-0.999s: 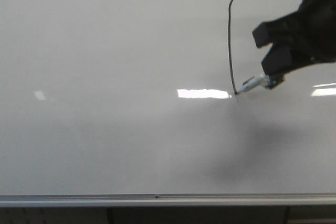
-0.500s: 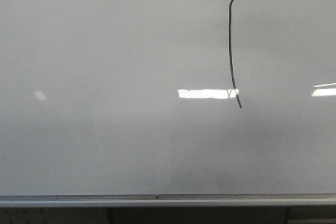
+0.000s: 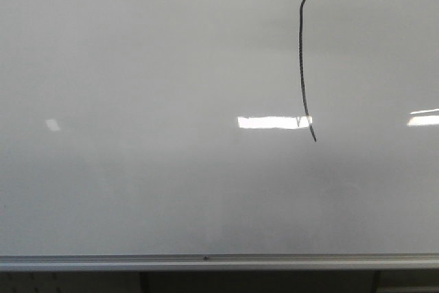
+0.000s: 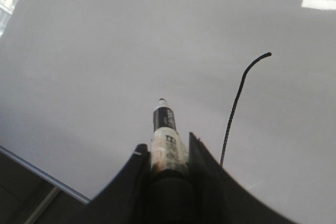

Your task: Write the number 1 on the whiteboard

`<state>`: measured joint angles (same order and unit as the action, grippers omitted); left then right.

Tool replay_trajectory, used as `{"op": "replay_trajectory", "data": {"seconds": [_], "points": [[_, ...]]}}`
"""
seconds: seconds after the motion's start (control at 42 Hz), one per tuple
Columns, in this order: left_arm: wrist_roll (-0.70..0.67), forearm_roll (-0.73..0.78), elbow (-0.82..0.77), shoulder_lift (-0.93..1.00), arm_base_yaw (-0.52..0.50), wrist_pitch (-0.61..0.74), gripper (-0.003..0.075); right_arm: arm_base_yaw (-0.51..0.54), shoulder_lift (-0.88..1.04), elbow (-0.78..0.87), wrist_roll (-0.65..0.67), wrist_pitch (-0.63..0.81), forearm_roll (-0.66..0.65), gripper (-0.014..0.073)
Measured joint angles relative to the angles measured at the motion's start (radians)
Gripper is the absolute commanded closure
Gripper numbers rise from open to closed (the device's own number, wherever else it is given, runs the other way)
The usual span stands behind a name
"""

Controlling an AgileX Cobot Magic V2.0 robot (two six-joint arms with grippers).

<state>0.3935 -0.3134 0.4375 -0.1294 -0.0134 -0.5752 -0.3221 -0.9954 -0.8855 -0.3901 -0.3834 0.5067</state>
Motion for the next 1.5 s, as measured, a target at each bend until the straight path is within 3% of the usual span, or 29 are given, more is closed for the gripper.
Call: {"op": "replay_trajectory", "data": {"seconds": [0.167,0.285,0.428,0.571,0.666,0.88,1.285,1.499], "points": [[0.008,-0.072,0.037,-0.094,0.000,-0.093,0.0739,0.000,0.000,-0.023,0.000,-0.108,0.000,0.0652],[0.112,-0.178,0.084,-0.233,0.000,-0.157,0.0720,0.000,0.000,-0.060,0.000,-0.198,0.000,0.0652],[0.298,-0.351,0.147,-0.403,0.000,-0.250,0.0561,0.000,0.000,-0.097,0.000,-0.299,0.000,0.0652],[0.451,-0.469,0.214,-0.553,0.000,-0.368,0.0316,0.000,0.000,-0.118,0.000,-0.374,-0.002,0.0652],[0.528,-0.506,0.261,-0.630,0.000,-0.437,0.0243,0.000,0.000,-0.127,0.000,-0.416,-0.002,0.0652],[0.618,-0.554,0.386,-0.770,0.114,-0.514,0.0244,0.000,-0.021,-0.129,-0.028,-0.497,0.034,0.0652],[0.625,-0.511,0.580,-1.047,0.499,-0.524,0.0246,0.000,-0.147,-0.129,-0.356,-0.736,0.386,0.0652],[0.627,-0.505,0.674,-1.160,0.631,-0.592,0.0247,0.000,-0.163,-0.143,-0.408,-0.786,0.439,0.0652]]}}
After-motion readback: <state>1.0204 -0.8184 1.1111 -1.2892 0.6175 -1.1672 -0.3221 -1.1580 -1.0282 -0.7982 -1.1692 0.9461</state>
